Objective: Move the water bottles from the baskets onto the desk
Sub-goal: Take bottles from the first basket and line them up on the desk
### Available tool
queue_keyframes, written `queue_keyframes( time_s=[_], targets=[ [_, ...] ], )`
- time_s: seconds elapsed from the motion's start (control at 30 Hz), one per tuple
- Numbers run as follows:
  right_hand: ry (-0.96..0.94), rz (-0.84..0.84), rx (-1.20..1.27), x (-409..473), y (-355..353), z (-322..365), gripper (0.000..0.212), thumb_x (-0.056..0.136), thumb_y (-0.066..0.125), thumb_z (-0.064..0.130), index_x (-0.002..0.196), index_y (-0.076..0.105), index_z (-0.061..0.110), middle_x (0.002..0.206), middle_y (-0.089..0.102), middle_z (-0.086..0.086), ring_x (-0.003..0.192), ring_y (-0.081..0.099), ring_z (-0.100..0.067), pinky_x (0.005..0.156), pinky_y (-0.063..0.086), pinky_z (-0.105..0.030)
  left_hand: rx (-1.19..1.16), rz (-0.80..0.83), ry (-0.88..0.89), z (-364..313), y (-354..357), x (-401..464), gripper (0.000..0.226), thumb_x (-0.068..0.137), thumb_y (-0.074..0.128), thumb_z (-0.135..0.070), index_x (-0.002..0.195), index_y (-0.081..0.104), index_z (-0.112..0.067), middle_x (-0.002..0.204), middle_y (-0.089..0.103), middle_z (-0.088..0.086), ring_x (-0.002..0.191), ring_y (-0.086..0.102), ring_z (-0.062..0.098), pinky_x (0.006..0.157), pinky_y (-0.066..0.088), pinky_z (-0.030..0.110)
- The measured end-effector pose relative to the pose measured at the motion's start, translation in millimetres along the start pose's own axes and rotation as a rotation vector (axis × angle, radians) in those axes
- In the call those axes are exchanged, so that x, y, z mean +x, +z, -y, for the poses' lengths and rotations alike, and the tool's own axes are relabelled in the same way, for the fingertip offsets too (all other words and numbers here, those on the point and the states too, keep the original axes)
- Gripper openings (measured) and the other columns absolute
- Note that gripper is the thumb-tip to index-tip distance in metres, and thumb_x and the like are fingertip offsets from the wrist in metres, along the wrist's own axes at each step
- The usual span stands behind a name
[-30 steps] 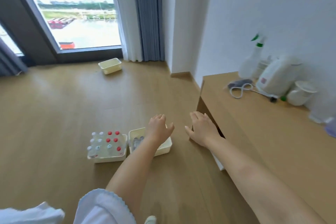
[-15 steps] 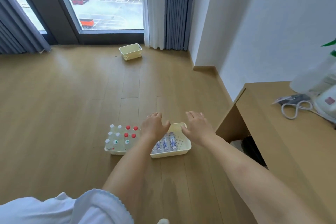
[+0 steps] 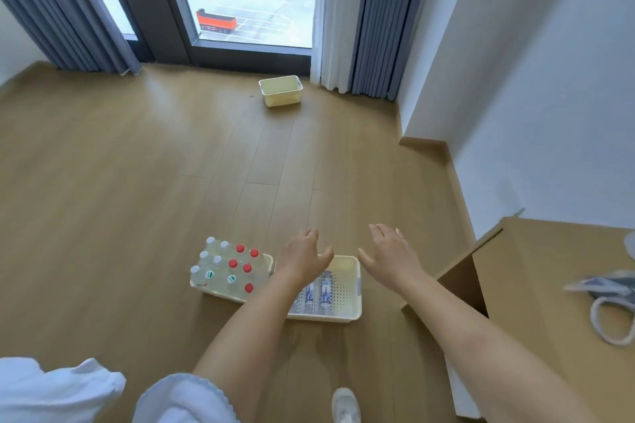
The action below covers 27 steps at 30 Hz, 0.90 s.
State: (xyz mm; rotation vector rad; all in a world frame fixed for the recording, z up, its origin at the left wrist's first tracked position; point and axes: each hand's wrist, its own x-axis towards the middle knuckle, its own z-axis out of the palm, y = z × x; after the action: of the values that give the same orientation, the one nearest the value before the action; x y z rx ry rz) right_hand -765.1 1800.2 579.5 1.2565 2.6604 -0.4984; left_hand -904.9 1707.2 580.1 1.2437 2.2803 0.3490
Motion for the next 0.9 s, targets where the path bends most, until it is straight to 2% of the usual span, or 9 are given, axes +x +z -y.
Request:
queue_keyframes(
  time_s=[0.2,0.33,0.4,0.47,0.57,0.63,0.67,0.8,0.9],
  targets=[
    [0.026,0.027,0.005,58.0,24.6,-41.2,0.059,0.097,0.04,0.034,0.146,0.026,0.006,0.152,0.032,-0.007,0.141,0.027,-0.018,0.119,0.009,-0.034,-0.023,0.002,-0.015,-0.6,17.1,64.6,0.056,0.095,0.044,-0.036,0.141,0.036,-0.005,0.147,0.038,0.008,0.137,0.032,0.021,0.11,0.027,0.032],
    [0.061,0.06,0.053,97.1,77.9,-58.6,0.057,0.098,0.04,0.035,0.146,0.027,0.006,0.151,0.033,-0.008,0.139,0.03,-0.021,0.115,0.019,-0.033,-0.073,0.013,-0.114,32.5,61.8,104.6,0.061,0.095,0.044,-0.037,0.146,0.028,-0.008,0.153,0.03,0.005,0.141,0.027,0.019,0.112,0.025,0.032],
    [0.092,0.08,0.097,116.1,120.3,-68.6,0.057,0.097,0.04,0.035,0.145,0.028,0.006,0.149,0.035,-0.009,0.137,0.033,-0.022,0.112,0.025,-0.033,-0.064,0.037,-0.146,57.7,98.8,121.9,0.059,0.095,0.044,-0.038,0.145,0.032,-0.009,0.151,0.035,0.005,0.138,0.033,0.02,0.107,0.033,0.033],
    [0.111,0.096,0.14,134.9,171.5,-80.7,0.057,0.096,0.041,0.035,0.144,0.03,0.007,0.147,0.038,-0.008,0.133,0.038,-0.022,0.108,0.032,-0.034,-0.061,0.063,-0.176,87.3,143.9,138.4,0.052,0.094,0.045,-0.039,0.137,0.041,-0.008,0.14,0.046,0.008,0.126,0.045,0.023,0.096,0.041,0.034],
    [0.163,0.169,0.21,157.7,259.7,-101.9,0.051,0.095,0.042,0.035,0.14,0.038,0.012,0.138,0.045,-0.004,0.121,0.047,-0.019,0.096,0.044,-0.032,-0.041,0.123,-0.233,138.1,220.9,159.4,0.051,0.093,0.045,-0.039,0.135,0.043,-0.01,0.135,0.051,0.006,0.121,0.049,0.021,0.092,0.042,0.033],
    [0.201,0.214,0.248,171.1,320.6,-117.5,0.05,0.094,0.044,0.035,0.138,0.039,0.013,0.137,0.045,-0.004,0.12,0.047,-0.018,0.094,0.045,-0.033,-0.035,0.143,-0.255,170.4,273.3,173.6,0.048,0.093,0.046,-0.039,0.131,0.046,-0.009,0.132,0.053,0.006,0.119,0.05,0.02,0.088,0.041,0.03],
    [0.22,0.228,0.265,179.1,349.0,-124.6,0.051,0.094,0.044,0.035,0.139,0.037,0.013,0.138,0.044,-0.004,0.121,0.046,-0.019,0.095,0.045,-0.033,-0.035,0.151,-0.26,185.1,297.6,182.7,0.049,0.094,0.045,-0.039,0.132,0.045,-0.008,0.134,0.051,0.006,0.121,0.049,0.02,0.088,0.04,0.029],
    [0.269,0.266,0.292,215.9,450.2,-146.1,0.057,0.095,0.042,0.037,0.145,0.028,0.012,0.148,0.034,-0.004,0.131,0.039,-0.02,0.099,0.04,-0.035,-0.068,0.179,-0.278,234.2,388.0,221.5,0.056,0.096,0.043,-0.036,0.144,0.032,-0.01,0.149,0.037,0.004,0.136,0.036,0.018,0.106,0.034,0.031],
    [0.278,0.282,0.349,242.0,508.0,-151.6,0.057,0.097,0.041,0.036,0.145,0.026,0.009,0.149,0.031,-0.006,0.132,0.037,-0.021,0.099,0.038,-0.033,-0.085,0.206,-0.283,262.2,442.2,247.7,0.058,0.097,0.043,-0.037,0.146,0.028,-0.01,0.152,0.033,0.004,0.138,0.033,0.018,0.108,0.032,0.032]
  ],
)
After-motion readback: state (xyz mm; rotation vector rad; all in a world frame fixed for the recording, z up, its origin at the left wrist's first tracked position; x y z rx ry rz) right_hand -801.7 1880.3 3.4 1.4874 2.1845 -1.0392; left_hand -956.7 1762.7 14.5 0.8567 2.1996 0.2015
